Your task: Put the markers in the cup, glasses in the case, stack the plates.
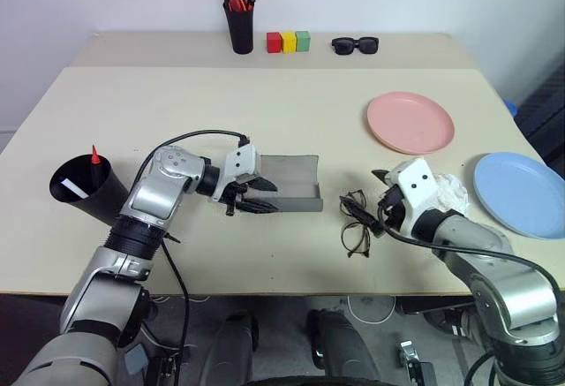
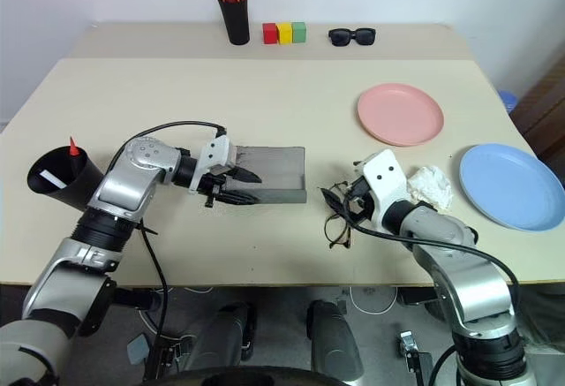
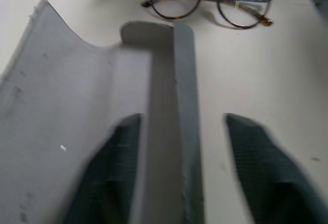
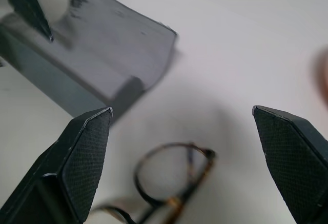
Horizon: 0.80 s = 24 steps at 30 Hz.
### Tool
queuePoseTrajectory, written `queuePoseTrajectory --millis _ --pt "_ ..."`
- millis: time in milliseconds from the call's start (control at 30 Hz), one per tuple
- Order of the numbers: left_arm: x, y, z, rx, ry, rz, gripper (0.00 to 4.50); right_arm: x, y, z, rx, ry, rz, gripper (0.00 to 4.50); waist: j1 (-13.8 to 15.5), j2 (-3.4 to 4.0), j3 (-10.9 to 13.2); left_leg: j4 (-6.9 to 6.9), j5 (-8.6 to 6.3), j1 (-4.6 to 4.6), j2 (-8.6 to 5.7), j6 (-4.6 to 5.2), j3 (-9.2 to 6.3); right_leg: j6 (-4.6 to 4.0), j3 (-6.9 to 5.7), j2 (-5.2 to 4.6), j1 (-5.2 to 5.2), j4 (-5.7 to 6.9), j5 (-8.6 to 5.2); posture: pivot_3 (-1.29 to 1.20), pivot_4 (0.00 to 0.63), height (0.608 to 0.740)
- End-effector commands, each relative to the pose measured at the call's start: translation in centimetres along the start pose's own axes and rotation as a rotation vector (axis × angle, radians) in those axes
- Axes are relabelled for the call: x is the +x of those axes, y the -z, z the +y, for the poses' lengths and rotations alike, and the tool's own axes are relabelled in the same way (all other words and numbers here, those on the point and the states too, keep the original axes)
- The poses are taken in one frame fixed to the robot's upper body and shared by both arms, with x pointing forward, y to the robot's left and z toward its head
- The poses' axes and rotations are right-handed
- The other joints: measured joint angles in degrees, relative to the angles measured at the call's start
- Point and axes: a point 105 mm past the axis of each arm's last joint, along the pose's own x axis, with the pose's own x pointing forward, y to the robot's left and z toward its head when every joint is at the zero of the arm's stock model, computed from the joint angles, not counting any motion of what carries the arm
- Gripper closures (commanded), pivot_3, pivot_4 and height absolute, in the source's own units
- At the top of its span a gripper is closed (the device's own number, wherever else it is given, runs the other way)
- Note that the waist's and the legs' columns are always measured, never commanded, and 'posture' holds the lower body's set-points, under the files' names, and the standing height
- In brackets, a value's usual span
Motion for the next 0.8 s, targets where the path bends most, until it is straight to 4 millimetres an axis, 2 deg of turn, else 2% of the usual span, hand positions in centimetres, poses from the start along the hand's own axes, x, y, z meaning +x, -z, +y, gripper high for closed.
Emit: queuePoseTrajectory --millis 33,133,267,367,467,567,800 --pt "-0.3 -2.2 1.8 0.085 -0.154 -0.118 1.64 -1.4 -0.7 -0.9 0.016 0.011 0.017 0.00 0.1 0.00 0.0 0.01 0.00 0.00 0.00 0.00 0.00 0.01 0.00 -0.01 0.00 0.00 0.01 0.00 0.150 0.740" --pt "-0.6 -3.7 1.6 0.074 -0.216 -0.213 1.64 -2.2 -0.6 -1.2 0.103 -0.009 0.043 0.00 0.1 0.00 0.0 0.02 0.00 0.00 -0.01 0.00 -0.01 0.18 0.00 -0.02 0.02 0.00 0.10 0.00 0.150 0.740" --pt "-0.9 -4.1 -1.6 0.130 -0.211 -0.265 1.64 -2.5 0.5 -1.6 0.284 -0.010 0.095 0.00 -0.4 0.08 0.0 -0.10 -0.03 0.08 0.08 0.05 0.02 0.18 0.03 0.00 0.01 0.03 0.11 0.00 0.150 0.740" --pt "-0.8 -3.4 -4.6 0.067 -0.204 -0.303 1.64 -2.7 1.9 -1.3 0.421 -0.024 0.142 0.00 -0.2 0.11 -0.1 -0.11 -0.03 0.10 0.12 0.05 0.00 0.14 0.03 0.02 0.01 0.03 0.09 0.00 0.150 0.740" --pt "-0.9 -1.8 -7.1 -0.004 -0.214 -0.277 1.64 -2.7 2.4 -0.9 0.503 -0.049 0.158 0.00 -0.1 0.12 -0.1 -0.07 -0.03 0.11 0.19 0.05 0.02 -0.04 0.03 -0.03 0.08 0.00 -0.01 0.00 0.150 0.740" --pt "-1.3 -0.7 -8.2 -0.079 -0.264 -0.275 1.64 -2.4 2.8 -0.3 0.535 -0.075 0.190 0.00 0.1 0.14 -0.1 0.01 -0.03 0.10 0.17 0.05 0.02 -0.09 0.04 -0.05 0.12 -0.04 -0.04 0.00 0.150 0.740" --pt "-1.8 0.6 -8.7 -0.142 -0.322 -0.256 1.64 -1.6 3.4 -0.1 0.569 -0.087 0.227 0.00 -0.1 0.17 -0.1 0.01 -0.03 0.12 0.12 0.05 0.09 -0.16 0.04 -0.03 0.12 -0.07 -0.09 0.00 0.150 0.740"
